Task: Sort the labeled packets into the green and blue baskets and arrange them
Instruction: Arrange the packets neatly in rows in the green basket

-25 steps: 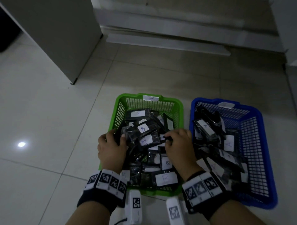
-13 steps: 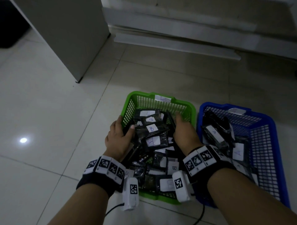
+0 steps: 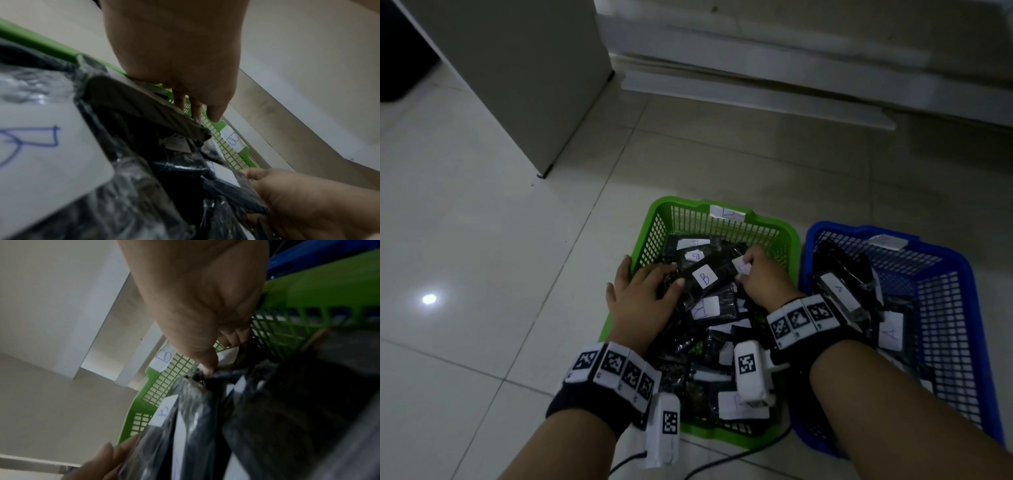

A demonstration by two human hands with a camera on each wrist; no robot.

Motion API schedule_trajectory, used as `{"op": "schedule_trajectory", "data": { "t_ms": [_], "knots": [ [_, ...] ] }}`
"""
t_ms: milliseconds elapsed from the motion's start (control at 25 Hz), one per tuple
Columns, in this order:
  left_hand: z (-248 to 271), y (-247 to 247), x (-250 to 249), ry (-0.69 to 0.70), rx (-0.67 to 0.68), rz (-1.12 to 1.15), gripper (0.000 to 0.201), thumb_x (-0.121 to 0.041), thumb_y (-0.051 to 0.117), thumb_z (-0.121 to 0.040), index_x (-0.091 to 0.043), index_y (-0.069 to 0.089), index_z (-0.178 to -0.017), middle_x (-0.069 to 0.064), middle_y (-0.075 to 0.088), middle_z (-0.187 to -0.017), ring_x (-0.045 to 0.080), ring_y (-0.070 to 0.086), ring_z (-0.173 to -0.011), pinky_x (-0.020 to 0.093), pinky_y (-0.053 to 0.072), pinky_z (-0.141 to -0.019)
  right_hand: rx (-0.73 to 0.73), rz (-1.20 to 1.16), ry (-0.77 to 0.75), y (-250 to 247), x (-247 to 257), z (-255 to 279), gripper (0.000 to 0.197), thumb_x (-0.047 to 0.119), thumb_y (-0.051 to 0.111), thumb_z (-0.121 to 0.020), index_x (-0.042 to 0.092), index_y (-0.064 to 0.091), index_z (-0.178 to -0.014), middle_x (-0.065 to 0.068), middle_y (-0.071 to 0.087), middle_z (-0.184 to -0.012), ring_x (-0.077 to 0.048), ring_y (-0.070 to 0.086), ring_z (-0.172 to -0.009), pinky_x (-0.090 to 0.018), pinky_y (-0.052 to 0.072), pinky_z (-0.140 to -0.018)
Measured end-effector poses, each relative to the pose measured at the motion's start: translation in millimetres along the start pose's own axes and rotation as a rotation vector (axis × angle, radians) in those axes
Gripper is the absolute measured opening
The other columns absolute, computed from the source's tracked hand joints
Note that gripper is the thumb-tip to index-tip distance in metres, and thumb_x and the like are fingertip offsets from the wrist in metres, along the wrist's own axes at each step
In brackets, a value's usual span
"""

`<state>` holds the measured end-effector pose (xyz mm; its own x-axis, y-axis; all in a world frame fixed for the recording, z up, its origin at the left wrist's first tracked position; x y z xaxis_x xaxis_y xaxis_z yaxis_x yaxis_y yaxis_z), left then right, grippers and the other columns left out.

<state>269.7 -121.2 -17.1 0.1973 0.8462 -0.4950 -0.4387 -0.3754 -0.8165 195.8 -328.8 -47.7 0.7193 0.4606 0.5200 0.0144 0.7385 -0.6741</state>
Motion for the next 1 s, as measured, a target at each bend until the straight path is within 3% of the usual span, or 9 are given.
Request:
{"op": "schedule_trajectory", "data": {
  "t_ms": [80, 120, 240, 320, 400, 480, 680, 840, 1000],
  "knots": [
    [0, 0, -1, 0.006, 0.023, -0.028, 0.039, -0.054, 0.047, -0.089, -0.047, 0.047, -0.127, -0.017, 0.037, -0.147, 0.016, -0.004, -0.146, 0.052, 0.001, -0.115, 0.030, -0.060, -0.014, -2, 0, -2, 0.074, 0.015, 0.070, -0.083, 0.016, 0.027, -0.143, -0.011, 0.056, -0.129, -0.028, 0.058, -0.109, -0.025, 0.044, -0.083],
    [0, -1, -1, 0.008, 0.022, -0.032, 0.040, -0.053, 0.048, -0.088, -0.046, 0.047, -0.127, -0.017, 0.038, -0.147, 0.016, -0.003, -0.146, 0.052, 0.003, -0.116, 0.025, -0.045, -0.027, -3, 0, -3, 0.077, 0.016, 0.073, -0.079, 0.014, 0.029, -0.142, -0.011, 0.056, -0.130, -0.028, 0.057, -0.112, -0.027, 0.043, -0.087],
    [-1, -4, -1, 0.010, 0.014, -0.031, 0.039, -0.052, 0.050, -0.087, -0.046, 0.048, -0.126, -0.019, 0.041, -0.144, 0.017, -0.002, -0.145, 0.051, 0.012, -0.116, -0.063, 0.010, -0.065, -10, 3, -2, 0.053, 0.019, 0.070, -0.082, 0.009, 0.047, -0.128, -0.014, 0.054, -0.128, -0.030, 0.056, -0.111, -0.029, 0.043, -0.085],
    [-1, -2, -2, 0.010, 0.034, -0.048, 0.040, -0.055, 0.050, -0.086, -0.046, 0.048, -0.126, -0.021, 0.039, -0.144, 0.018, -0.003, -0.145, 0.051, 0.013, -0.114, -0.152, 0.102, -0.109, -21, 14, 0, 0.042, 0.020, 0.060, -0.088, 0.010, 0.048, -0.128, -0.014, 0.045, -0.132, -0.033, 0.051, -0.114, -0.033, 0.044, -0.091],
    [-1, 1, -3, 0.010, 0.054, -0.081, 0.042, -0.057, 0.049, -0.085, -0.047, 0.045, -0.126, -0.022, 0.037, -0.144, 0.019, -0.006, -0.144, 0.053, 0.011, -0.114, -0.303, 0.241, -0.217, -39, 37, 5, 0.040, 0.017, 0.054, -0.091, 0.013, 0.046, -0.130, -0.012, 0.043, -0.129, -0.034, 0.049, -0.114, -0.042, 0.046, -0.092],
    [-1, 5, -2, 0.013, 0.081, -0.111, 0.041, -0.057, 0.049, -0.086, -0.049, 0.044, -0.126, -0.022, 0.035, -0.145, 0.020, -0.010, -0.144, 0.055, 0.009, -0.114, -0.366, 0.253, -0.353, -48, 63, 7, 0.044, 0.013, 0.053, -0.090, 0.020, 0.045, -0.133, -0.008, 0.048, -0.125, -0.032, 0.050, -0.110, -0.044, 0.048, -0.088],
    [2, 10, -3, 0.038, 0.162, -0.148, 0.039, -0.061, 0.047, -0.086, -0.058, 0.042, -0.124, -0.024, 0.028, -0.148, 0.021, -0.021, -0.142, 0.054, 0.003, -0.115, -0.209, 0.209, -0.508, -19, 115, -7, 0.038, 0.011, 0.062, -0.086, 0.025, 0.055, -0.121, -0.001, 0.062, -0.119, -0.026, 0.056, -0.109, -0.041, 0.048, -0.093],
    [4, 12, -4, 0.079, 0.213, -0.183, 0.043, -0.058, 0.047, -0.086, -0.056, 0.040, -0.128, -0.021, 0.026, -0.150, 0.025, -0.023, -0.142, 0.053, 0.003, -0.115, 0.034, 0.220, -0.350, 12, 110, -31, 0.048, 0.018, 0.062, -0.088, 0.015, 0.045, -0.133, -0.011, 0.058, -0.127, -0.028, 0.056, -0.114, -0.037, 0.045, -0.098],
    [8, 19, 1, 0.100, 0.228, -0.199, 0.042, -0.060, 0.047, -0.085, -0.053, 0.044, -0.126, -0.021, 0.029, -0.148, 0.026, -0.023, -0.142, 0.055, -0.001, -0.116, 0.153, 0.308, -0.296, 24, 95, -27, 0.059, 0.024, 0.064, -0.087, 0.014, 0.036, -0.137, -0.010, 0.056, -0.131, -0.028, 0.057, -0.114, -0.034, 0.045, -0.097]
  ]
}}
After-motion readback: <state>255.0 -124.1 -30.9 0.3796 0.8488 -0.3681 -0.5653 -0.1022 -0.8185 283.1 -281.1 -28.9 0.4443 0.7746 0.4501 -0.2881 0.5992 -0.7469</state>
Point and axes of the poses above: each hand's wrist, its own z-axis away from the middle knuckle, its own y-axis out of the palm, x = y × z, the point moved 9 cm from there along -z, towards the middle knuckle
